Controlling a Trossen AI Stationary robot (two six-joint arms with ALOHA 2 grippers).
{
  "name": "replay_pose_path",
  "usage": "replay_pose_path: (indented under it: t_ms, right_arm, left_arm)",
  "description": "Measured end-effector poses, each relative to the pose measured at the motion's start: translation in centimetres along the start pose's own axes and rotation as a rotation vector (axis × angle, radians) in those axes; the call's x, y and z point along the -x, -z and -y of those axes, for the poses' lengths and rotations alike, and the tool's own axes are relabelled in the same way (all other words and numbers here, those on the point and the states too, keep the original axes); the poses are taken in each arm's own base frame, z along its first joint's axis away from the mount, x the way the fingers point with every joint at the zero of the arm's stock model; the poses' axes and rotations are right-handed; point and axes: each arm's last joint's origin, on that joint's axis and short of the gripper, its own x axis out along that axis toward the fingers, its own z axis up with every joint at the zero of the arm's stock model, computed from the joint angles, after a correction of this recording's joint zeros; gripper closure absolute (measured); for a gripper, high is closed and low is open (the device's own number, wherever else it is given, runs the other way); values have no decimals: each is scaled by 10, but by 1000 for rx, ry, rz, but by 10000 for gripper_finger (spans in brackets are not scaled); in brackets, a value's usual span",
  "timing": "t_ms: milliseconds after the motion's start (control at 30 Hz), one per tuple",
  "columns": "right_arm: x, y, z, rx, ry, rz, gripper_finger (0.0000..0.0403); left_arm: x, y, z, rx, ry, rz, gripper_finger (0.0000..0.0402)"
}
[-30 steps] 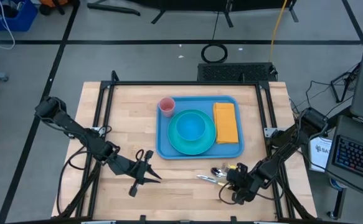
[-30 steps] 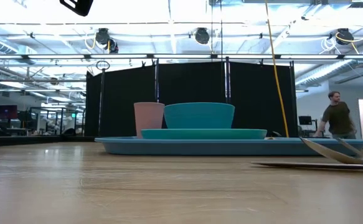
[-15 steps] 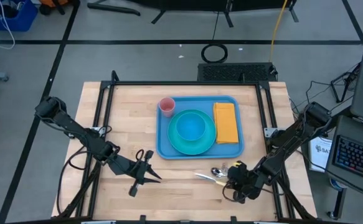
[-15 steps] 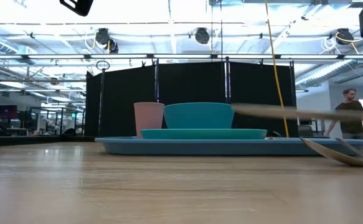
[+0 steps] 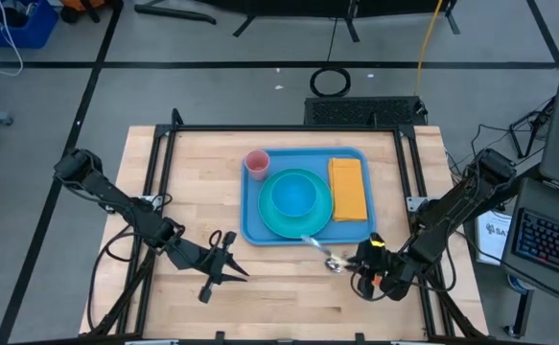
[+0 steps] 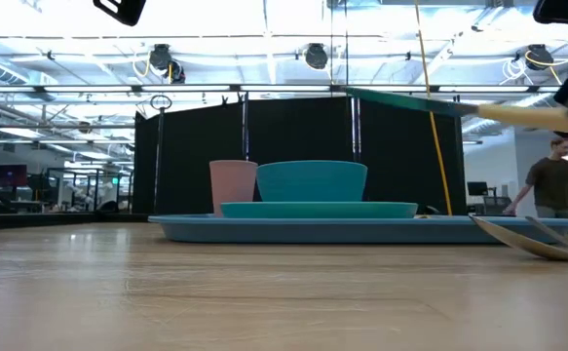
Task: Set up tray
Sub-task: Put the yellow knife on top of the yellow napkin
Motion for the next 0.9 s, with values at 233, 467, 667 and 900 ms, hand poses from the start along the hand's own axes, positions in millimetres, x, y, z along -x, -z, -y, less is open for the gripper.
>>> replay_pose_path:
  t_ms: [233,467,667,900]
  right_arm:
    - [7,-14,21,-62,169,134,349]
    - [-5,-42,43,-171,290,175,349]
    - [-16,-63,69,-248,435,164,349]
    - [-23,-80,94,-428,527,162,349]
  left_arm:
    - [0,0,0,-2,-1,1,339]
    - [0,0,0,-7,-1,1,339]
    - [0,0,0,2,0,2,339]
    - [0,1,0,-16,0,-13,339]
